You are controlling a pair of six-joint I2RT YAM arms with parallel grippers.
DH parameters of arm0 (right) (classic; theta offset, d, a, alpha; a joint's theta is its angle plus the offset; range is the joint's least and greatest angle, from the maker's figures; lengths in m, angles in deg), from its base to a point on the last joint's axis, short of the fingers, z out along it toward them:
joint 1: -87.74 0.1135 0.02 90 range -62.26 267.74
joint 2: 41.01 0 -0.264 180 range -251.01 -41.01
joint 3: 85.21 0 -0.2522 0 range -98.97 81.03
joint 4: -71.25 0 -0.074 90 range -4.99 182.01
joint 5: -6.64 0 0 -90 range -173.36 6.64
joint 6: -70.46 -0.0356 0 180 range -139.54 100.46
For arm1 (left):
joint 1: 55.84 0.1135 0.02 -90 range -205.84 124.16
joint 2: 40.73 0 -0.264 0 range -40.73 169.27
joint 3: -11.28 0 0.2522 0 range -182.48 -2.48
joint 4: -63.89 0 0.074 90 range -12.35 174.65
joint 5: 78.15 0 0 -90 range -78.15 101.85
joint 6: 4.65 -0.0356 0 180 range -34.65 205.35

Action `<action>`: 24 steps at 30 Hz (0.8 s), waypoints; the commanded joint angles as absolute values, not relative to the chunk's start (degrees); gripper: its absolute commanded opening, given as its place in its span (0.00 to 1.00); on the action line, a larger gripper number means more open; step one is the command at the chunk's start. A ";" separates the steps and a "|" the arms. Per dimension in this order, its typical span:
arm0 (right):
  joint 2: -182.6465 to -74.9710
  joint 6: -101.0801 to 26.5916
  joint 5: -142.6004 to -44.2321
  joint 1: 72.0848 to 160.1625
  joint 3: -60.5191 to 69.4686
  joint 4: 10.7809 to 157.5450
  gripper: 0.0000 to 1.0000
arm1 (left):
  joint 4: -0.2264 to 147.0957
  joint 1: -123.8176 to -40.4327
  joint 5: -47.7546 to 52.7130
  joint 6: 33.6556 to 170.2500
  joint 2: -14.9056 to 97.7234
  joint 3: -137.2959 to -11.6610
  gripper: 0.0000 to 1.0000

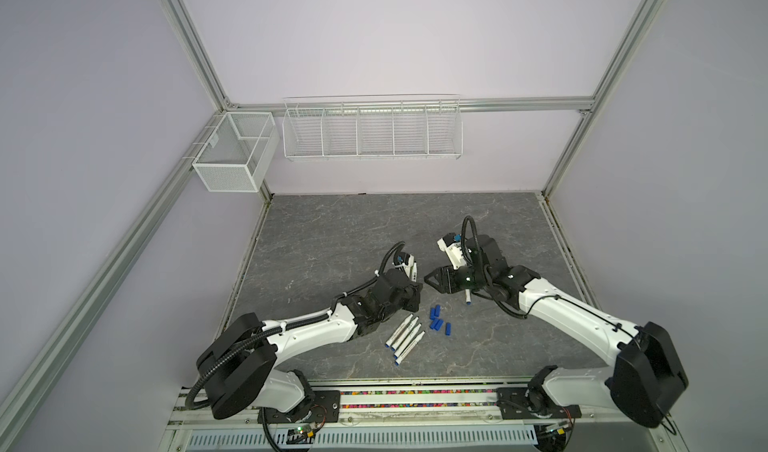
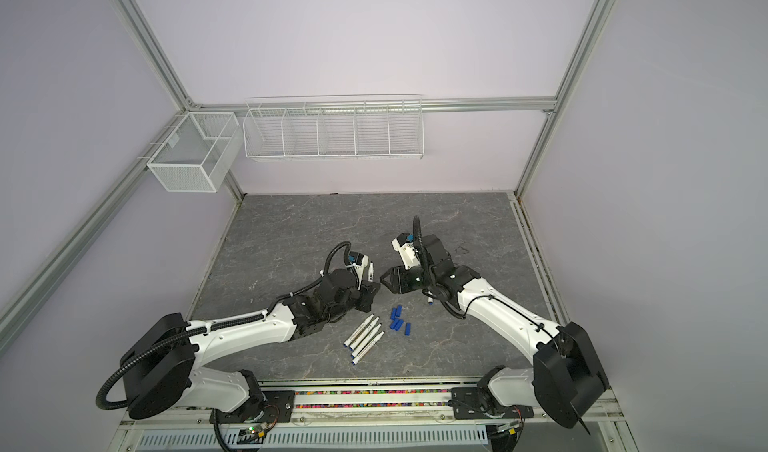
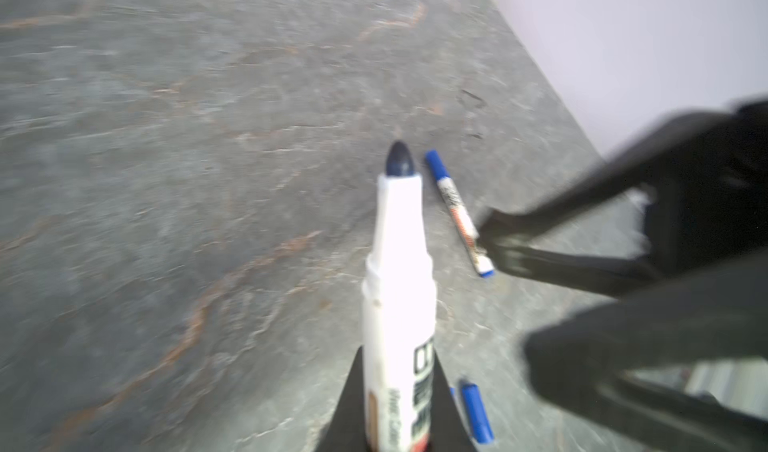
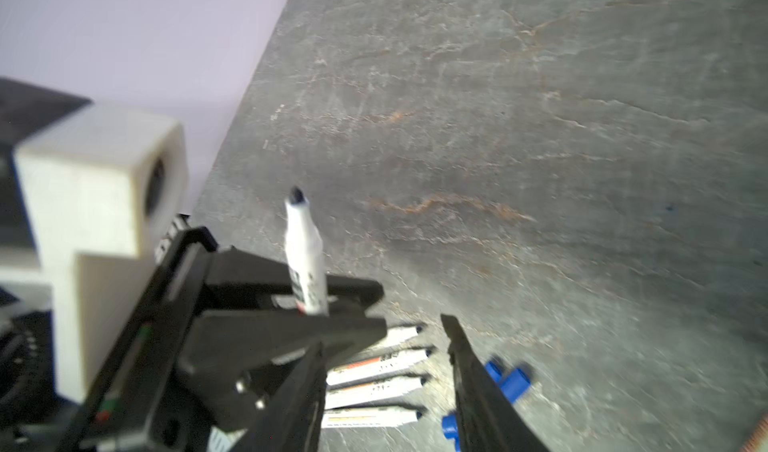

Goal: Insert the pens into the pen caps
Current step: 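Move the right gripper down over the blue caps, then grasp a blue cap with the right gripper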

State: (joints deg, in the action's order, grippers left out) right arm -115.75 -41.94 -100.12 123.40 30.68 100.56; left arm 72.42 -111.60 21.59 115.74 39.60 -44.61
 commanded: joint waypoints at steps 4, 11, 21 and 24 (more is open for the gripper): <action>-114.73 -38.28 -87.56 128.87 36.30 116.55 0.51 | 76.07 -111.21 31.92 120.11 38.24 -43.89 0.00; -118.08 -37.94 -83.23 133.32 36.21 120.23 0.51 | 76.02 -111.19 31.71 120.12 38.13 -43.79 0.00; -125.50 -37.33 -83.45 134.84 34.12 121.23 0.50 | 75.72 -111.21 32.33 120.48 37.16 -42.82 0.00; -127.07 -36.97 -83.58 135.15 33.52 120.70 0.50 | 75.72 -111.13 32.34 120.50 37.14 -42.73 0.00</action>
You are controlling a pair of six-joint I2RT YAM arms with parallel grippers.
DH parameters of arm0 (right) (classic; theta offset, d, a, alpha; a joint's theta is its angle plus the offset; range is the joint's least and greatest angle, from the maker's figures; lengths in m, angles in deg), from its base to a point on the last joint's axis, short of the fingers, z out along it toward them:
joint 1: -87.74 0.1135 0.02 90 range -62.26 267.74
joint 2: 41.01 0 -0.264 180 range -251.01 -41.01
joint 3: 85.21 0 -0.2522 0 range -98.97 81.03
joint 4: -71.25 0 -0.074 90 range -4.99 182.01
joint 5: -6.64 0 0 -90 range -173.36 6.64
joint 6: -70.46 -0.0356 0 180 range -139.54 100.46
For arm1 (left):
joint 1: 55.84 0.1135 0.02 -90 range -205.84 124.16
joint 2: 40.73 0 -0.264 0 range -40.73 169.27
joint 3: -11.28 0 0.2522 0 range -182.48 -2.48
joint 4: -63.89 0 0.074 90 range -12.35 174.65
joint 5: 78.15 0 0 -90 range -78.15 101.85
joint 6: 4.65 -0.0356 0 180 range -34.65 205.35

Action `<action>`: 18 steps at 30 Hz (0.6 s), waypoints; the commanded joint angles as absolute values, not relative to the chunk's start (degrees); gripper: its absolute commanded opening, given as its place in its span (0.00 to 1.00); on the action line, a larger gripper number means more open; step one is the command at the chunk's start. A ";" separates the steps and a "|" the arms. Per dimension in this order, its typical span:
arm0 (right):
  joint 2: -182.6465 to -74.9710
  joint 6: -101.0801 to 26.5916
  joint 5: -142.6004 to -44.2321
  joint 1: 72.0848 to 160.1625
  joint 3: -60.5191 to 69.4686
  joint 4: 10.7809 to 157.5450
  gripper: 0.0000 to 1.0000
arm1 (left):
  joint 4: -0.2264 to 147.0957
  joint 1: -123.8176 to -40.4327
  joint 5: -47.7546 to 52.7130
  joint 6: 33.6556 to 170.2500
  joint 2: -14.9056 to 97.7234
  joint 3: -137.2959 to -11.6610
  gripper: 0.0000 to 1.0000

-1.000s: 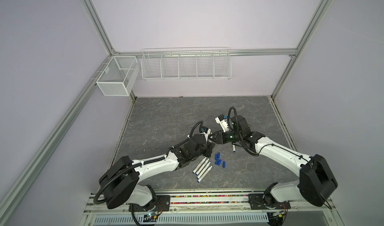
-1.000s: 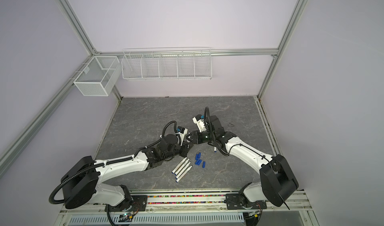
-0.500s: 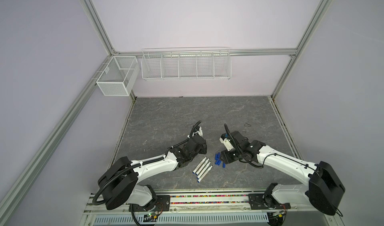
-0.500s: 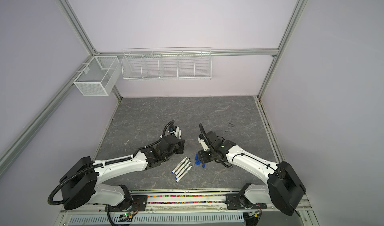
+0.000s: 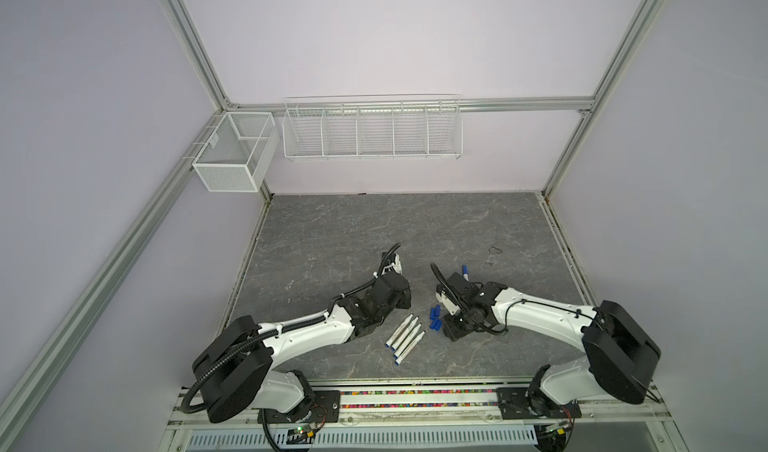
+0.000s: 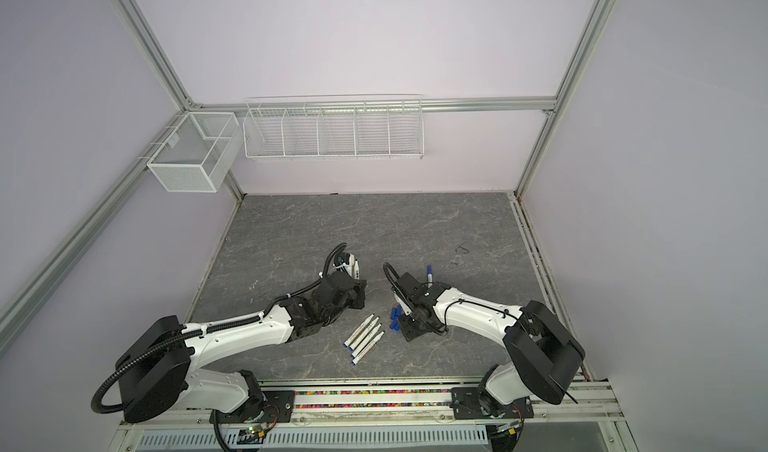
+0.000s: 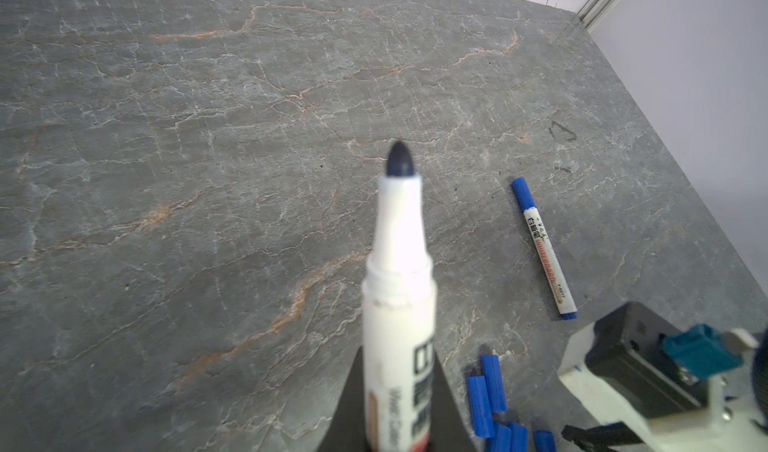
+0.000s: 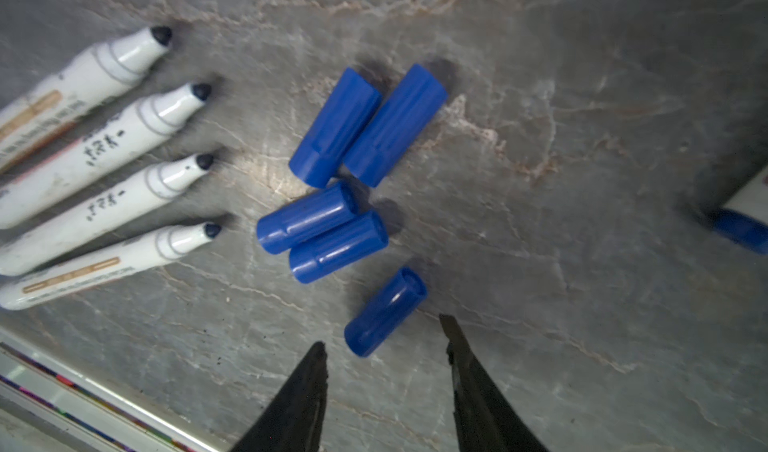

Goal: Insert the pens into the pen caps
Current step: 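Grasp a blue cap with the right gripper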

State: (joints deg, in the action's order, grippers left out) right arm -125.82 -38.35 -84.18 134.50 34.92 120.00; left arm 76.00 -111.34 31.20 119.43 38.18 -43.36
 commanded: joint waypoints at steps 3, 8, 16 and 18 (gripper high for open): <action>-128.43 -36.70 -84.00 135.37 32.83 120.35 0.49 | 75.81 -111.18 32.34 120.50 37.07 -42.77 0.00; -131.49 -36.74 -83.23 135.90 31.35 121.48 0.47 | 75.89 -111.12 32.44 120.51 37.06 -42.73 0.00; -135.29 -40.58 -73.43 135.99 29.01 124.97 0.34 | 76.25 -111.12 32.35 120.51 37.10 -42.82 0.00; -136.21 -40.97 -72.41 135.99 28.63 125.28 0.30 | 76.31 -111.12 32.29 120.43 37.12 -42.91 0.00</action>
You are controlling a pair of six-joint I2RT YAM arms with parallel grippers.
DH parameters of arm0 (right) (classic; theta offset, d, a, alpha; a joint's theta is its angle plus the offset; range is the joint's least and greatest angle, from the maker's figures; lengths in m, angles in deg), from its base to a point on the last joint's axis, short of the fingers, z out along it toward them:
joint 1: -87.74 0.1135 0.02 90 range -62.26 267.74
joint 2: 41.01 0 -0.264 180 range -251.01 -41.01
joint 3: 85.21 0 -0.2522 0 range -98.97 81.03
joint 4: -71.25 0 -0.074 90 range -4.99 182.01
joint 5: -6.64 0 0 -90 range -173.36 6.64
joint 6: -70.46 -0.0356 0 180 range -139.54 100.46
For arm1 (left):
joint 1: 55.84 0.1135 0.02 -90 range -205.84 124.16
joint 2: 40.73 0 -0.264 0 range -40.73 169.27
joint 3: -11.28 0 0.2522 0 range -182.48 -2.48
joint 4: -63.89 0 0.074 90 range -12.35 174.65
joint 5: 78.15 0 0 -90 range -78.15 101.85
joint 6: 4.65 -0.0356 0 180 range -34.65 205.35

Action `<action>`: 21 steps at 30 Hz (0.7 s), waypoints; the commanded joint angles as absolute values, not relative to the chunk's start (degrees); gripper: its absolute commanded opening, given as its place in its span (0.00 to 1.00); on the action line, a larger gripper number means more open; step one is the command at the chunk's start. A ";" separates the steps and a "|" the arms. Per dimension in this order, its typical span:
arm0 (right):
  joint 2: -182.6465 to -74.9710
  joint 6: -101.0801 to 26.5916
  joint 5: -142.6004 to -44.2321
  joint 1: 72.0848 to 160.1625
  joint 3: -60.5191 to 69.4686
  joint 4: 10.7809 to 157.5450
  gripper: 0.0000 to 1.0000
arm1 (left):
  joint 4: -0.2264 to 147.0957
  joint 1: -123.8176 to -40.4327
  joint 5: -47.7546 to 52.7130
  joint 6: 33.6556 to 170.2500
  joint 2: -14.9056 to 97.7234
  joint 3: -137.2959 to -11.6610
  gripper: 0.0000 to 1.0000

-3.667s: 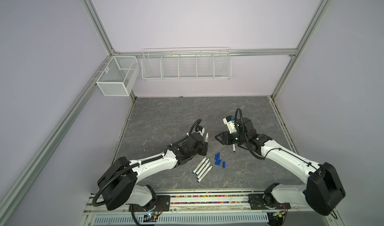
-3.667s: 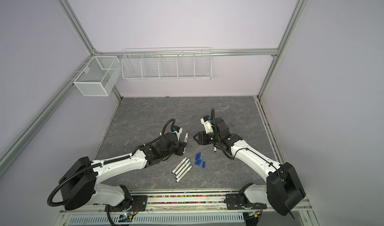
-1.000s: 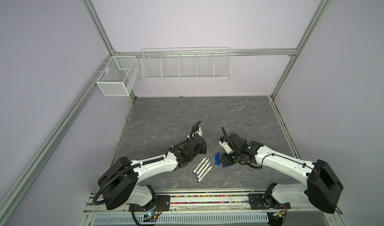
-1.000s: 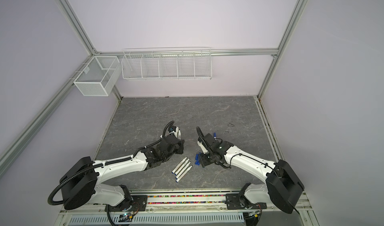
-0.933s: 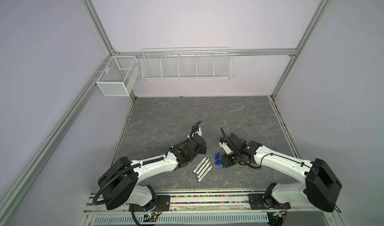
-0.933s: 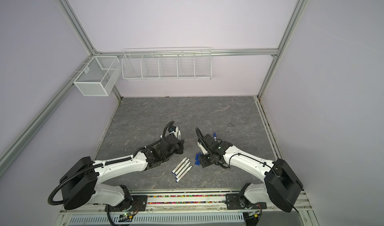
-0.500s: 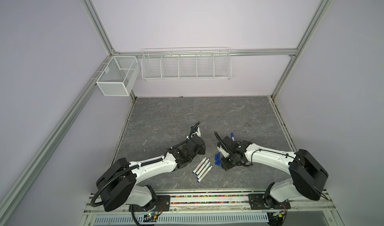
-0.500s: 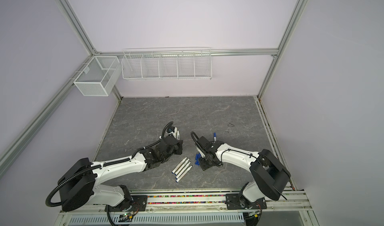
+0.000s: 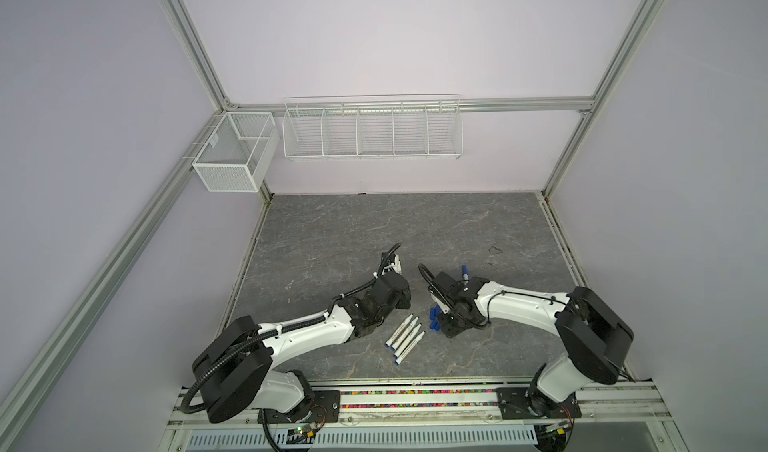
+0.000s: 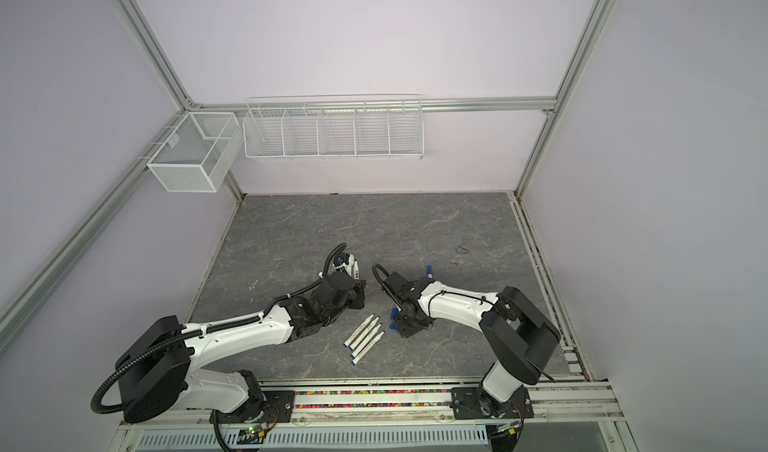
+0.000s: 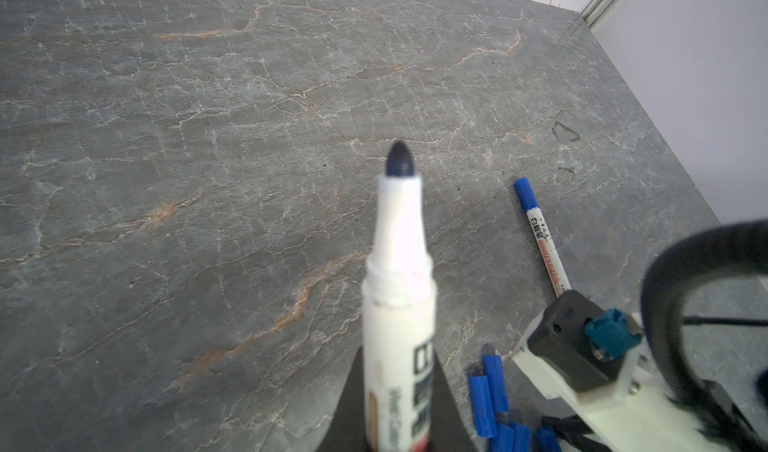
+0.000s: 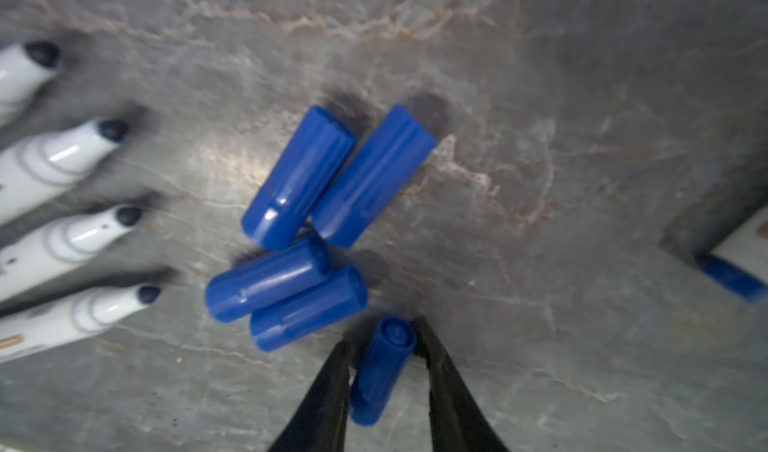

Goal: Insert the pens into the pen caps
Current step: 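Grasp a blue cap with the right gripper, then lift the blue cap with the right gripper over the marker tip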

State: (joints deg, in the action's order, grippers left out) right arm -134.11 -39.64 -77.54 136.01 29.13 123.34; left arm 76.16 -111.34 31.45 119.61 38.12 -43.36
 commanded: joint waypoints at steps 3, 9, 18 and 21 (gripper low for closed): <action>-137.13 -40.82 -72.36 136.02 28.21 125.03 0.24 | 76.29 -111.12 31.90 120.25 37.16 -43.00 0.00; -135.29 -40.55 -72.44 134.35 27.56 124.22 0.14 | 75.77 -111.12 29.57 119.24 37.37 -43.21 0.00; -114.86 -44.24 -84.34 124.27 29.20 111.21 0.12 | 71.38 -111.27 17.59 114.11 39.00 -44.29 0.00; -110.45 -46.56 -89.25 122.36 29.70 103.85 0.12 | 69.56 -111.80 14.56 112.46 39.09 -44.23 0.00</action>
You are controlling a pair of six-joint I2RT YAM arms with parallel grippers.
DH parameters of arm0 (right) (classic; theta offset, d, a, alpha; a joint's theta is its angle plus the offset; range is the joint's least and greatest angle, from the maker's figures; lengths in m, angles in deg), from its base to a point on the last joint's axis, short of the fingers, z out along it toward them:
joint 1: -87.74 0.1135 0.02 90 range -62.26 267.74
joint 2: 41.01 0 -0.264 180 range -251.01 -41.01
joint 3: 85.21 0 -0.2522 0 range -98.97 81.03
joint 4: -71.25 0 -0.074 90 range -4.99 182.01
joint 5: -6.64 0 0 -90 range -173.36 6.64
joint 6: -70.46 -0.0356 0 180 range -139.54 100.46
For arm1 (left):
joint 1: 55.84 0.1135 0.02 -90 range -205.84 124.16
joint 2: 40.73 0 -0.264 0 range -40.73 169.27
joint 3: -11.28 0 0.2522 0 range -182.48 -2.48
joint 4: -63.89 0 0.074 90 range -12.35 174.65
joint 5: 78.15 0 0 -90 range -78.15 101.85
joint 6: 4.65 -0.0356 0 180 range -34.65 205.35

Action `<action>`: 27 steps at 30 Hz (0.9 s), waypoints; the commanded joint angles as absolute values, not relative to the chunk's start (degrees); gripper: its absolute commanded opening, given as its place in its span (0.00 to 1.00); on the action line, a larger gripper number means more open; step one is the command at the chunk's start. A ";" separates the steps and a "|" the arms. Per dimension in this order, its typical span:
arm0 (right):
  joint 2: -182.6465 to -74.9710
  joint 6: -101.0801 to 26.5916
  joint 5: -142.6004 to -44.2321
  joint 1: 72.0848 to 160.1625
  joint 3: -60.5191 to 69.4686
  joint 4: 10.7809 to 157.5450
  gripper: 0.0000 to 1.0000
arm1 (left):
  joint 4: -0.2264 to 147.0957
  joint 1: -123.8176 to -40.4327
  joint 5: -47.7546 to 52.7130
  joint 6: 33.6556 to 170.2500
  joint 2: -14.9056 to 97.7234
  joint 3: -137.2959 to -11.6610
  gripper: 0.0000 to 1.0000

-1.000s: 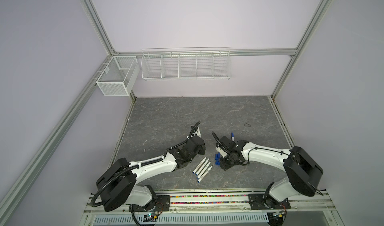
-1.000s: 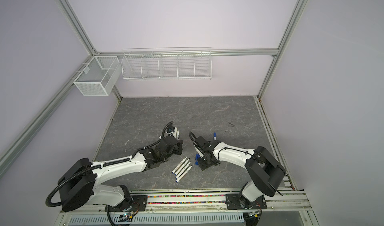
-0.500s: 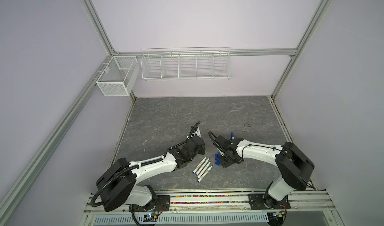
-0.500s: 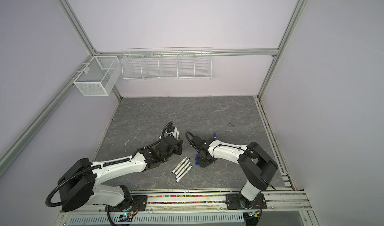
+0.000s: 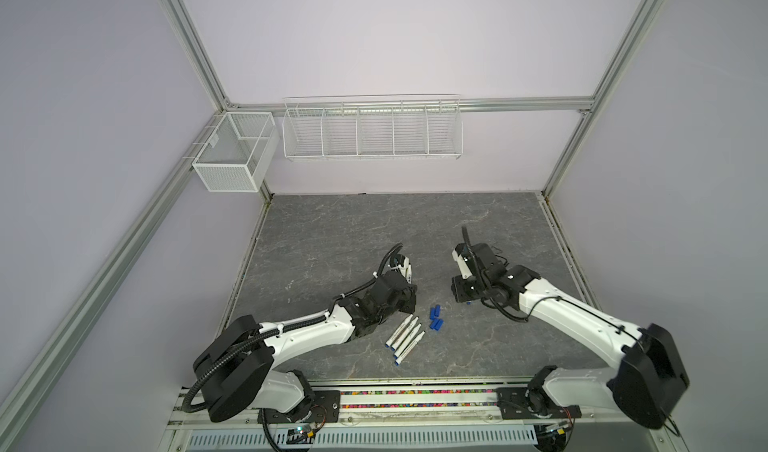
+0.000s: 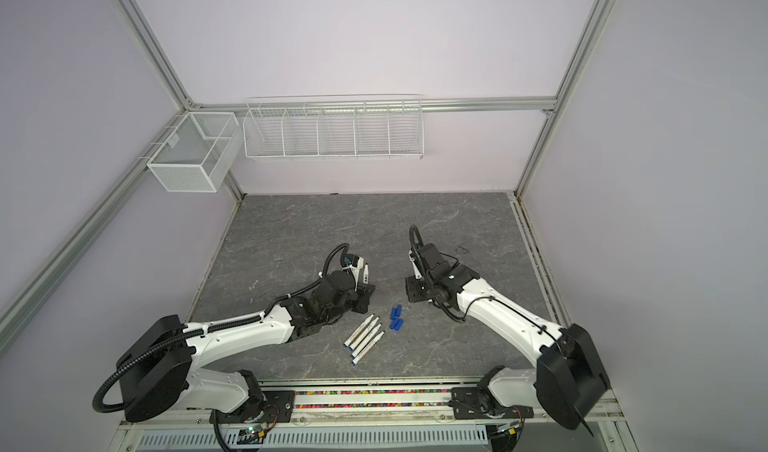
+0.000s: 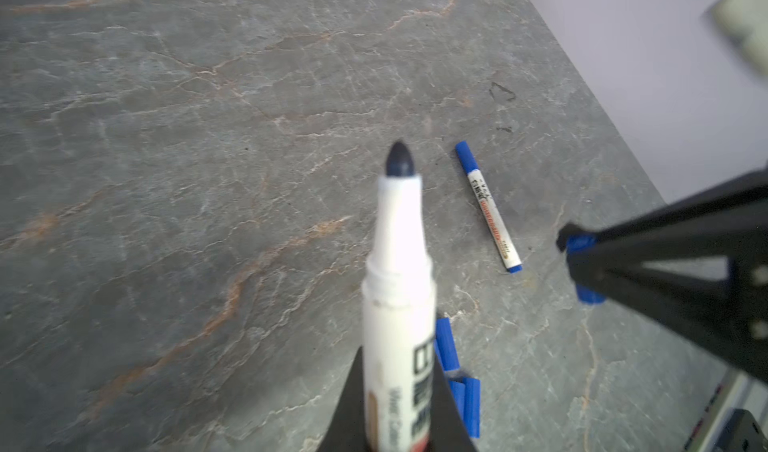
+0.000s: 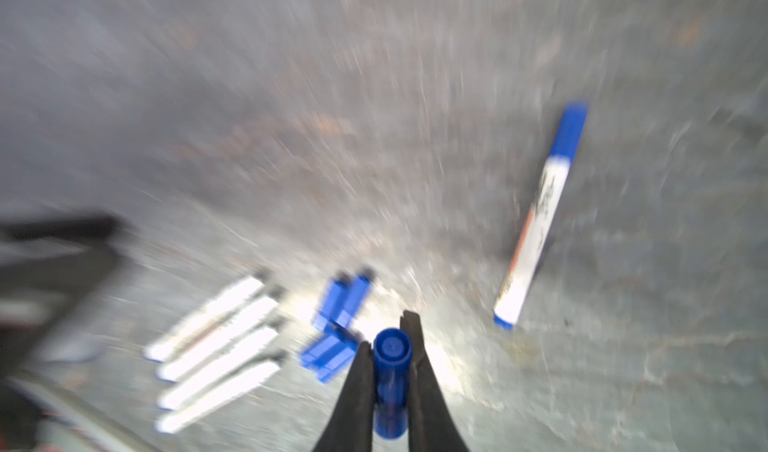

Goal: Insert the pens into the pen caps
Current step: 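Lift the blue cap with the right gripper over the marker tip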

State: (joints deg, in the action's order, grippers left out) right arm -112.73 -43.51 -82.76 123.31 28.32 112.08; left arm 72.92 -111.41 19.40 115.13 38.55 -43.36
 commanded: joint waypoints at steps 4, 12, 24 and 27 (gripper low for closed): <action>-108.73 -49.45 -93.59 121.41 29.64 96.10 0.12 | 68.34 -112.56 12.61 110.86 39.25 -44.27 0.00; -112.06 -49.90 -99.85 121.49 27.47 90.23 0.12 | 68.08 -113.30 11.35 109.45 39.68 -44.97 0.00; -116.52 -49.24 -100.98 123.84 25.40 89.03 0.12 | 68.16 -113.49 11.10 109.03 39.83 -45.19 0.00; -116.93 -49.09 -100.77 123.89 25.38 89.24 0.12 | 68.16 -113.51 11.14 108.90 39.75 -45.19 0.00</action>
State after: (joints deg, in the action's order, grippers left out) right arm -116.45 -48.95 -100.18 123.64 26.57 90.44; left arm 69.08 -113.24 11.75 110.08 39.32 -43.47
